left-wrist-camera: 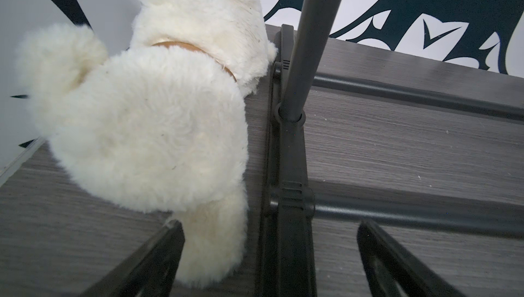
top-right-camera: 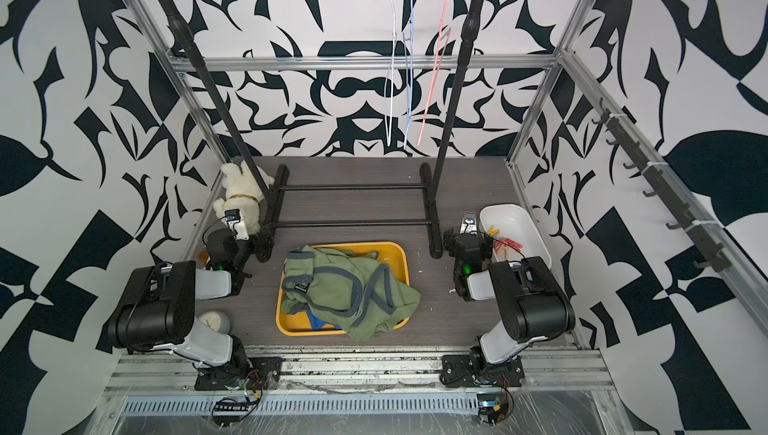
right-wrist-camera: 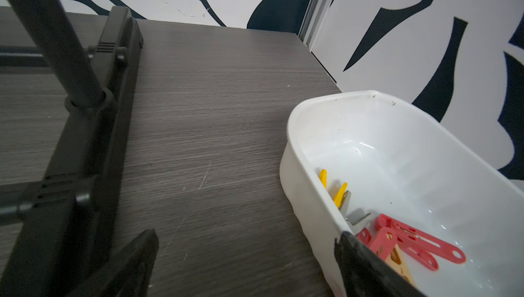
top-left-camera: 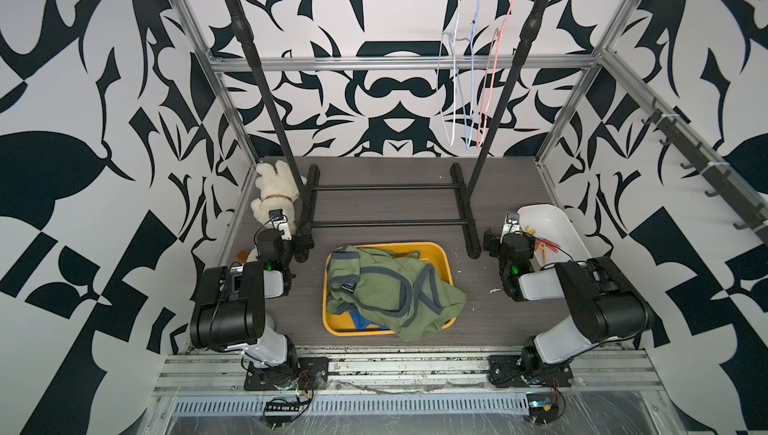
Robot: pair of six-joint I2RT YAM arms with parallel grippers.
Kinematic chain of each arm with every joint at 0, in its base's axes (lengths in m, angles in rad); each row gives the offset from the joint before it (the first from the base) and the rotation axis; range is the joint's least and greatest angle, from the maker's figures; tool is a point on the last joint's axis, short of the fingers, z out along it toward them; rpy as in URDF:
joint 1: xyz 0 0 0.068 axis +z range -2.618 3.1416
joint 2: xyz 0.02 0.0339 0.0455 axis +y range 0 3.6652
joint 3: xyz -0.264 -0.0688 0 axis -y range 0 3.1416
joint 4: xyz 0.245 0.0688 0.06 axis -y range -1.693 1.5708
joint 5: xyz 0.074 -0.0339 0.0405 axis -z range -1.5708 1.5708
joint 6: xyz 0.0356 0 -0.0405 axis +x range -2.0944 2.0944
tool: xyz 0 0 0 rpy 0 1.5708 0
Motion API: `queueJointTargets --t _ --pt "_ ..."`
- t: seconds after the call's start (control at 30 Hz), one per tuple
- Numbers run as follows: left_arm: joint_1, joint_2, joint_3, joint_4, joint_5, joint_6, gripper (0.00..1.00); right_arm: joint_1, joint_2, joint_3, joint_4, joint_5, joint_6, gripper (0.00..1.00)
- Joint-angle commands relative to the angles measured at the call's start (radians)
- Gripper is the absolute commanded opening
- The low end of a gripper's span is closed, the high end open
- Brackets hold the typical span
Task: Remove the clothespins securing tank tops to the hanger
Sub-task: Reset both arms
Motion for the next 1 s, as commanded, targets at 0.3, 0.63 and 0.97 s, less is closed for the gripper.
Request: queueJointTargets --t 0.3,0.63,0.97 --pt "0.005 -0.025 -0.107 0.199 0.109 0.042 0.99 0.001 -0.013 0.020 0.012 0.008 0.015 0.99" --pt "0.003 -0.012 -0.165 0.329 0.065 0.027 1.00 0.002 -0.013 0.020 0.013 0.008 0.012 0.99" --pt "0.002 0.005 0.007 0.032 0.006 0.000 0.99 0.001 -0.013 0.019 0.011 0.008 0.013 0.99"
